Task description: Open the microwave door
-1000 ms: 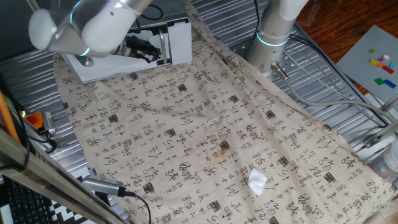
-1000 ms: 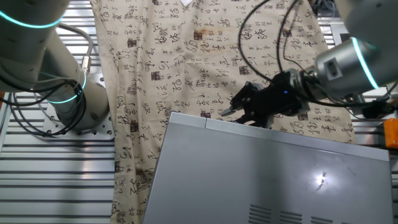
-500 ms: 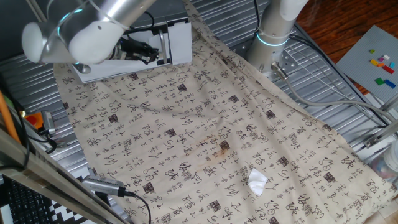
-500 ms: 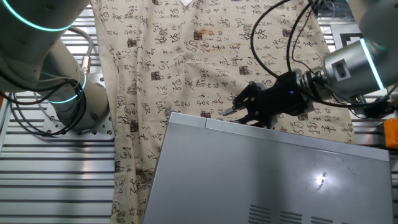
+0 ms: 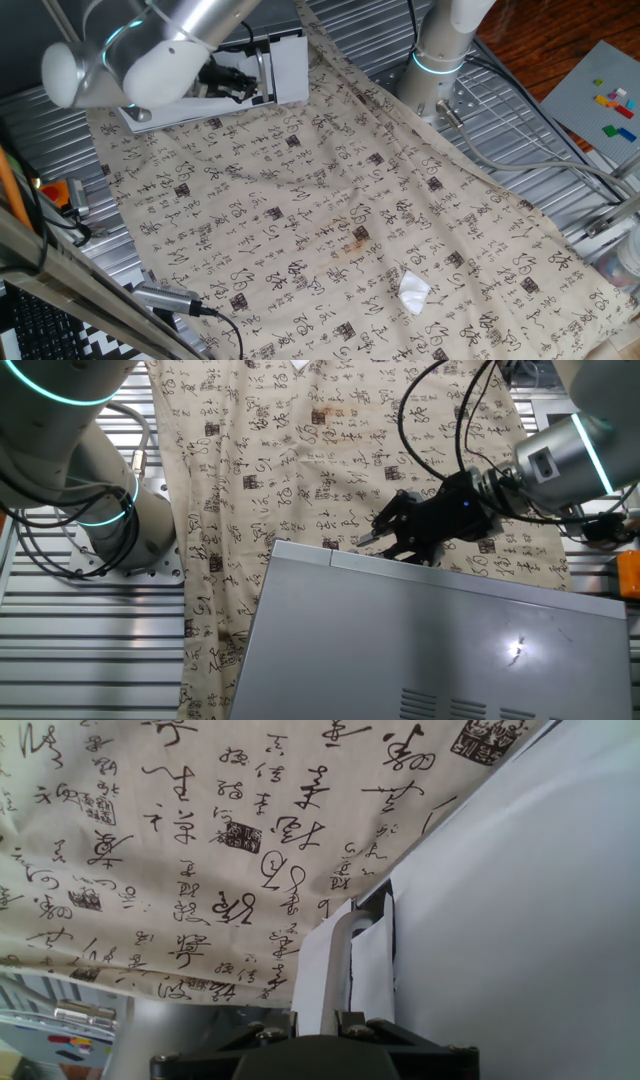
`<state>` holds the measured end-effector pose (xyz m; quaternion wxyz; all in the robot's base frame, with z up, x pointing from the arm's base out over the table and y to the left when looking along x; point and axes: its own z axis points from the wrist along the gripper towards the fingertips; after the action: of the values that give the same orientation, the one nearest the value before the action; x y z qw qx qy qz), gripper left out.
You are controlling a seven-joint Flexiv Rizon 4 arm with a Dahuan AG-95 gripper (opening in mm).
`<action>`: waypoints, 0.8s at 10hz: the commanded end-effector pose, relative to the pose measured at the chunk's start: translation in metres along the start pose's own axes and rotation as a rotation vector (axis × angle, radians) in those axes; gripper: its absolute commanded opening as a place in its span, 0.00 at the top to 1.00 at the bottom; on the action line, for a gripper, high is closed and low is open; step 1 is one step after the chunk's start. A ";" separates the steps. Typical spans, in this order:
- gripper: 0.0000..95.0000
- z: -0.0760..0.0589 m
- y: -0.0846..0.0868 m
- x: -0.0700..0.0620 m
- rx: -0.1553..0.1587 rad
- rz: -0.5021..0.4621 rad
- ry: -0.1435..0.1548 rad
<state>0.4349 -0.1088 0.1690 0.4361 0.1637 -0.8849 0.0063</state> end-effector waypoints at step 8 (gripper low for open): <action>0.80 0.010 -0.001 0.003 0.003 -0.017 0.001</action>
<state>0.4253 -0.1124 0.1645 0.4366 0.1723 -0.8830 0.0040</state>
